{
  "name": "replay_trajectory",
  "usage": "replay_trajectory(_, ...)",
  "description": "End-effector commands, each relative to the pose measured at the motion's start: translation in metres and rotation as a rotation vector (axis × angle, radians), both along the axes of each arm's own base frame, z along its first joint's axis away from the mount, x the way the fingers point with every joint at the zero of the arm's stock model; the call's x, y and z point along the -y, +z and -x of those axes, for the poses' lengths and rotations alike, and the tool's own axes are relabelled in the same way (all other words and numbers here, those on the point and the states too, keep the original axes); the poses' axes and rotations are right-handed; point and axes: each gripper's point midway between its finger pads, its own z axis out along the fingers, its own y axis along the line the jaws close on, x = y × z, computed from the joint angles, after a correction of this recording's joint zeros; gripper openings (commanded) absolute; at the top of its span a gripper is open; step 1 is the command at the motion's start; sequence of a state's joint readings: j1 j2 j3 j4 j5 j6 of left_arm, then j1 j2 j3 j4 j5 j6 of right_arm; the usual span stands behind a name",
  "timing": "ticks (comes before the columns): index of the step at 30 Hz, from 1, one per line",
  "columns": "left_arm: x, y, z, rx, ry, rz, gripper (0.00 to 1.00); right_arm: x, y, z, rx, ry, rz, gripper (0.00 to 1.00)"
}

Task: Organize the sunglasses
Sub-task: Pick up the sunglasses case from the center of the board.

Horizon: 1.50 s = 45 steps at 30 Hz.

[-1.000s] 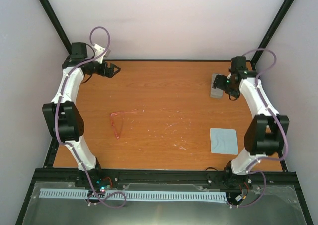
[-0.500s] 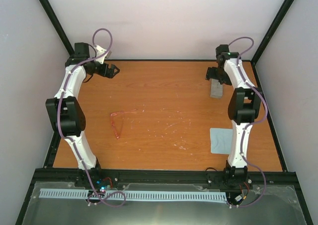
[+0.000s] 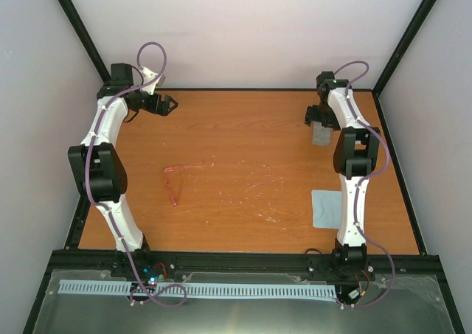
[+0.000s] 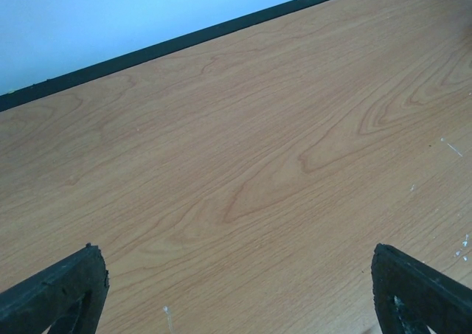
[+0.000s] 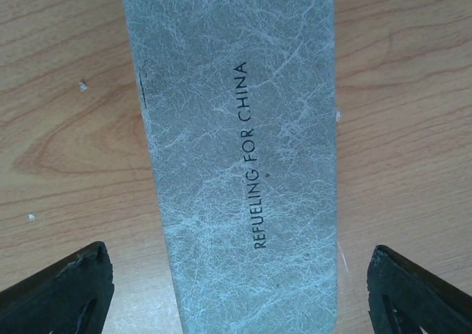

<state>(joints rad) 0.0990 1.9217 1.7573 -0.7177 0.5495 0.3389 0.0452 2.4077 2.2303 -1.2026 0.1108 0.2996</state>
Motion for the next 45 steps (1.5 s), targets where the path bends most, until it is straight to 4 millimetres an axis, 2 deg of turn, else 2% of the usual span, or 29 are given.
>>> replay_trajectory(1,0.002,0.002,-0.001,-0.012,0.010,0.037,0.96,-0.001,-0.007,0.003,-0.029,0.004,-0.014,0.91)
replay_trajectory(8,0.005,-0.003,0.000,-0.033,0.008,0.060,0.92,0.005,-0.022,0.008,-0.063,0.014,0.008,0.92)
replay_trajectory(18,0.005,-0.011,0.002,-0.064,0.018,0.074,0.91,0.012,-0.033,0.010,-0.084,0.005,0.028,0.85)
replay_trajectory(25,0.005,-0.012,0.004,-0.071,0.022,0.075,0.91,0.010,-0.036,0.009,-0.082,0.012,0.007,0.70)
replay_trajectory(29,0.006,-0.014,0.005,-0.076,0.021,0.077,0.91,0.006,-0.037,0.009,-0.084,0.027,-0.017,0.57)
replay_trajectory(31,0.006,-0.013,0.005,-0.074,0.021,0.079,0.91,0.003,-0.036,0.010,-0.086,0.032,-0.027,0.56)
replay_trajectory(32,0.006,-0.014,0.005,-0.075,0.021,0.079,0.91,0.002,-0.034,0.010,-0.084,0.038,-0.036,0.50)
replay_trajectory(35,0.009,-0.010,0.005,-0.069,0.007,0.088,0.91,-0.007,-0.023,0.011,-0.063,0.066,-0.085,0.42)
replay_trajectory(38,0.026,0.000,0.009,-0.060,-0.059,0.112,0.88,-0.029,-0.004,0.016,-0.020,0.129,-0.200,0.37)
replay_trajectory(40,0.049,0.012,0.017,-0.037,-0.153,0.143,0.84,-0.054,0.029,0.017,0.078,0.203,-0.327,0.29)
replay_trajectory(41,0.062,0.020,0.022,-0.015,-0.201,0.148,0.81,-0.067,0.046,0.020,0.130,0.240,-0.395,0.20)
replay_trajectory(42,0.076,0.027,0.028,0.009,-0.252,0.148,0.77,-0.082,0.061,0.025,0.177,0.276,-0.478,0.07)
replay_trajectory(43,0.092,0.033,0.035,0.031,-0.303,0.148,0.72,-0.097,0.082,0.030,0.234,0.318,-0.564,0.03)
replay_trajectory(45,0.122,0.046,0.047,0.082,-0.397,0.149,0.63,-0.125,0.111,0.048,0.314,0.394,-0.721,0.03)
